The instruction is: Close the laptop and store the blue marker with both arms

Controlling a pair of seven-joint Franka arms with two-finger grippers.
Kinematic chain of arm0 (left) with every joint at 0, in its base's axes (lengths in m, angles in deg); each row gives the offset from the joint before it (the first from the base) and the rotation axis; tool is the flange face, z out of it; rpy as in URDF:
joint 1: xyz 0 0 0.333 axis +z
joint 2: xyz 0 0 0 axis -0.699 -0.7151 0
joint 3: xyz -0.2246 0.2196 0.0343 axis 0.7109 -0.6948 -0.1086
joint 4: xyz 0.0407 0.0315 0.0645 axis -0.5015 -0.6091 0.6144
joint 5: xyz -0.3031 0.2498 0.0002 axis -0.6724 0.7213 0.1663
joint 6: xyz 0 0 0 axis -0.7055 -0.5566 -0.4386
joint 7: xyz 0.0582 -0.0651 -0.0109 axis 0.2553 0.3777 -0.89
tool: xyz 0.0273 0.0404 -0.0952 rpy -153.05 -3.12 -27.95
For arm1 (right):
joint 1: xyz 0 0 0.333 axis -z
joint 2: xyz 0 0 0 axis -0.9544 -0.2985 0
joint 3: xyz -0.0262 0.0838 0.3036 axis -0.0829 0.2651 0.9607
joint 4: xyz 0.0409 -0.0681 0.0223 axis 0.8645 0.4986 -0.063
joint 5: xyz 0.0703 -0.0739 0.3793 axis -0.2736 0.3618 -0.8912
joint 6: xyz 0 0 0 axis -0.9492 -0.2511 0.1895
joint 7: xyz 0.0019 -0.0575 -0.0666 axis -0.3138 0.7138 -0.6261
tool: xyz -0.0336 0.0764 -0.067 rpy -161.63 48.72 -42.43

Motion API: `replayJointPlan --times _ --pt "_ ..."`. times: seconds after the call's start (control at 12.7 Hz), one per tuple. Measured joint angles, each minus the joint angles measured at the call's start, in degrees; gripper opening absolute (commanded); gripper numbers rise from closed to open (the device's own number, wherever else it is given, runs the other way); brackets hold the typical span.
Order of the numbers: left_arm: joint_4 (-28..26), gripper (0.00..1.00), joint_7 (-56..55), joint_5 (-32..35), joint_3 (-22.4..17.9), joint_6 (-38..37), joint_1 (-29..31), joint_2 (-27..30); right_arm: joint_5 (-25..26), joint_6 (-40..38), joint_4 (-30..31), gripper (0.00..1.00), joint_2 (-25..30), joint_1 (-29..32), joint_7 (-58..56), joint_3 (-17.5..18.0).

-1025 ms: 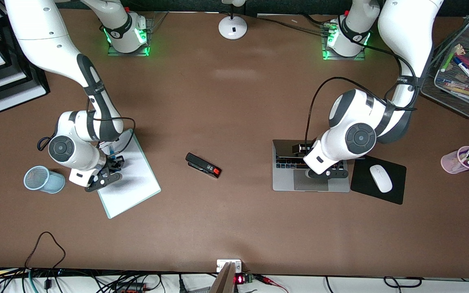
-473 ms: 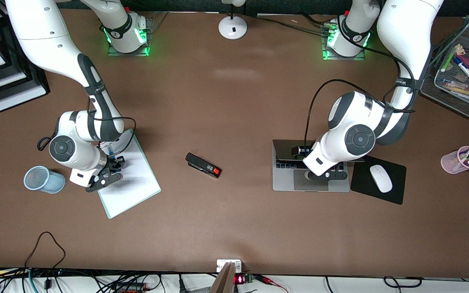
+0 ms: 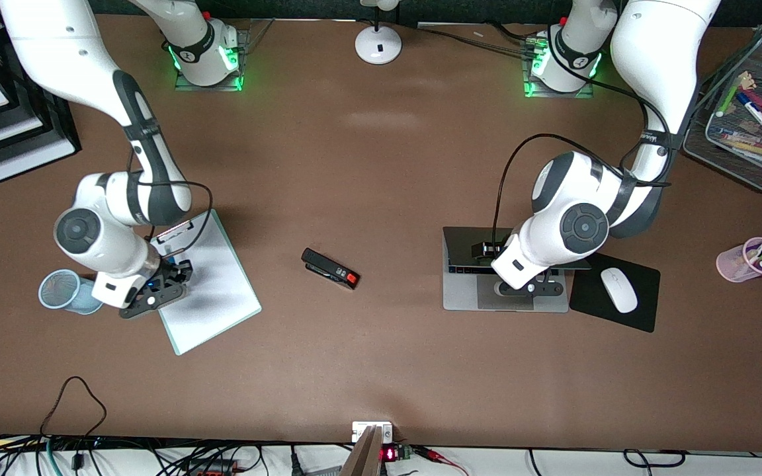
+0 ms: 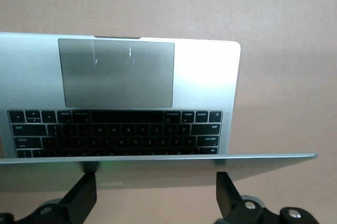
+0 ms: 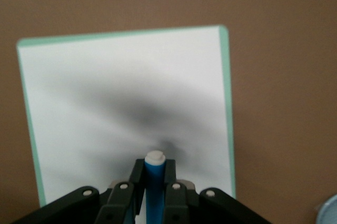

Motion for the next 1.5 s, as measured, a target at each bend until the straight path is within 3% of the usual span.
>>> replayJointPlan --times 0.24,0.55,0.79,1.18,1.5 --pt "0.8 1.00 0.0 0.0 0.0 0.2 0.0 -1.0 0.0 0.0 -1.0 0.09 5.6 -0.1 -2.2 0.5" --pt "0.9 1.00 0.0 0.0 0.0 0.8 0.0 -2.3 -1.2 -0.3 -1.1 0.09 14.4 0.0 -18.4 0.4" --pt "0.9 1.00 0.0 0.0 0.0 2.1 0.0 -3.0 -5.8 -0.8 -0.7 0.09 18.1 0.7 -30.1 0.0" --pt "1.0 1.00 1.0 0.0 0.0 3.4 0.0 -4.2 -12.9 -0.6 0.0 0.09 18.2 4.2 -47.4 -0.3" --pt "1.0 1.00 1.2 0.0 -0.2 5.9 0.0 -5.3 -26.0 -1.2 0.3 0.09 18.2 8.5 -67.7 -0.4"
